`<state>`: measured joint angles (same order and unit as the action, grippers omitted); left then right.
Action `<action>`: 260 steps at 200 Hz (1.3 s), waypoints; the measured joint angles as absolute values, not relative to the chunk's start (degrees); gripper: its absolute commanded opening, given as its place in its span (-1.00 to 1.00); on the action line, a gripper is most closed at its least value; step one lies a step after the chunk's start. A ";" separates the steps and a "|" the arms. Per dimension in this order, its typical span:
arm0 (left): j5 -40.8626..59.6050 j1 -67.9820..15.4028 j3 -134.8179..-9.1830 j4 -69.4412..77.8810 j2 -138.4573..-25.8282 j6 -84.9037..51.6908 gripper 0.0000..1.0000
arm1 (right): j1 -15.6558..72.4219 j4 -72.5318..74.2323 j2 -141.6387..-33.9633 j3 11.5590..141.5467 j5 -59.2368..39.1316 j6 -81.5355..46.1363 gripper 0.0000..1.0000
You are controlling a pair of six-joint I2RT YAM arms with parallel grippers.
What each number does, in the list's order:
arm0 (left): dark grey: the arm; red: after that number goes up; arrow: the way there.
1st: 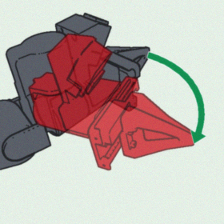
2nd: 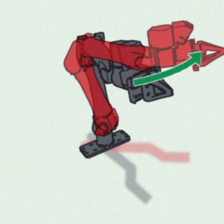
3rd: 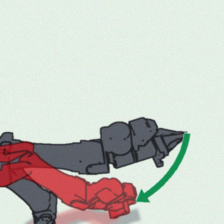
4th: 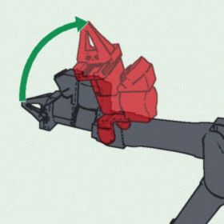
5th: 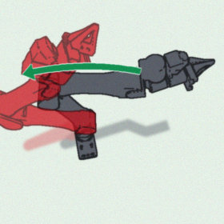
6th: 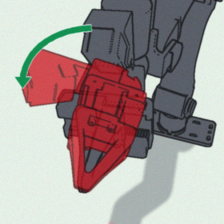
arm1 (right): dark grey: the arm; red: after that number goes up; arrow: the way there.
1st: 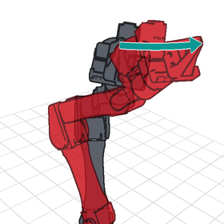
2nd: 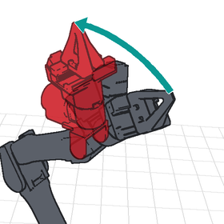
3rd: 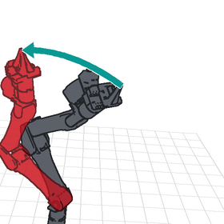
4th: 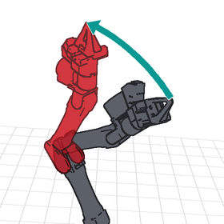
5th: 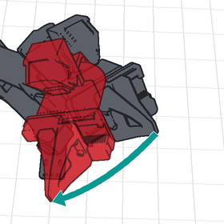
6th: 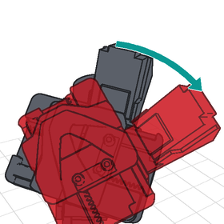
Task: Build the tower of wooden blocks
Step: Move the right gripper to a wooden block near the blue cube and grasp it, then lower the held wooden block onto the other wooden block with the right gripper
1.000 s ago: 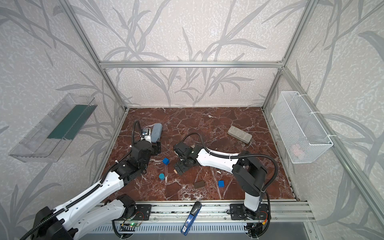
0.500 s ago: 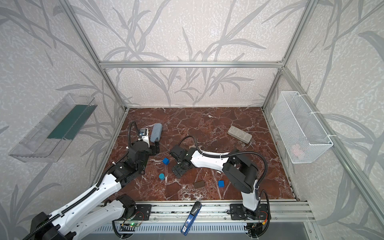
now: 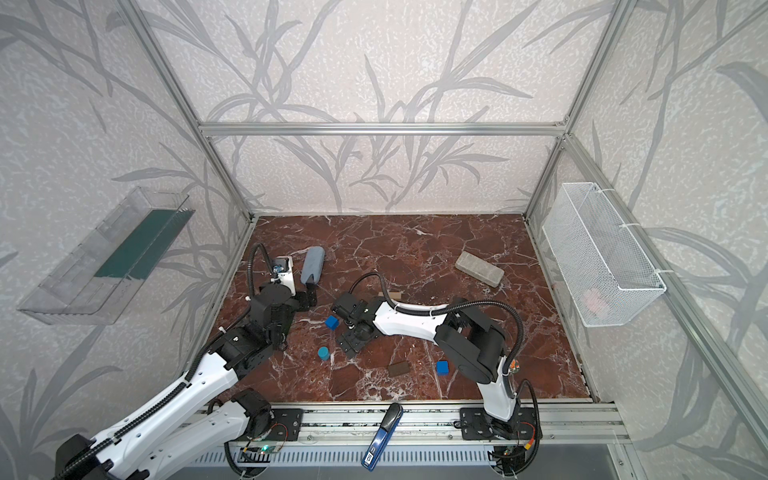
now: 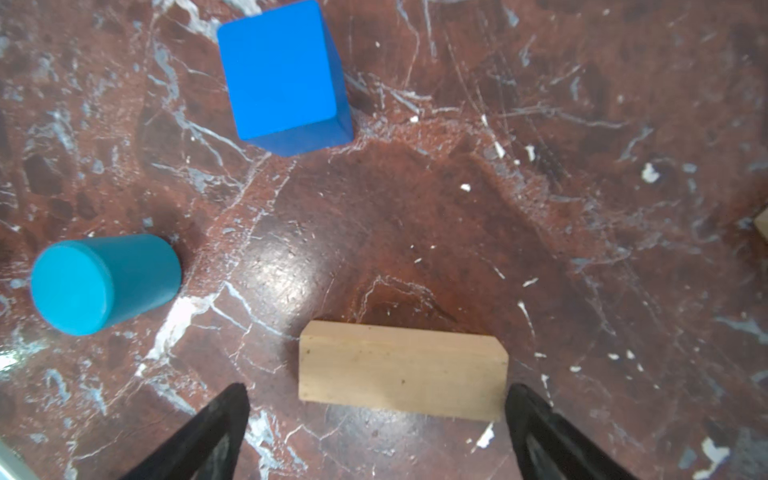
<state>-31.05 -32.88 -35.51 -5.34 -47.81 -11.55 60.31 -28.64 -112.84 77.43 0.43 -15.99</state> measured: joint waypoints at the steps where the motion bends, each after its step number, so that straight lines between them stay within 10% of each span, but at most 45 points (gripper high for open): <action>1: -31.05 -32.88 -35.51 -5.34 -47.79 -11.55 0.71 | 60.31 -28.62 -112.84 77.45 0.43 -15.99 0.94; 60: -30.96 -32.88 -35.05 -4.75 -47.72 -11.55 0.71 | 60.31 -28.84 -113.97 78.08 1.52 -15.66 0.91; 192: -30.76 -32.84 -34.63 -4.29 -46.61 -11.55 0.71 | 60.25 -31.42 -115.68 79.26 6.52 -21.39 0.01; 260: -30.76 -32.77 -33.95 -4.29 -45.65 -11.55 0.71 | 55.35 -30.70 -112.16 73.93 11.09 -33.45 -0.15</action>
<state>-30.76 -32.77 -33.95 -4.29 -45.65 -11.55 55.35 -30.70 -112.16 73.93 11.09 -33.45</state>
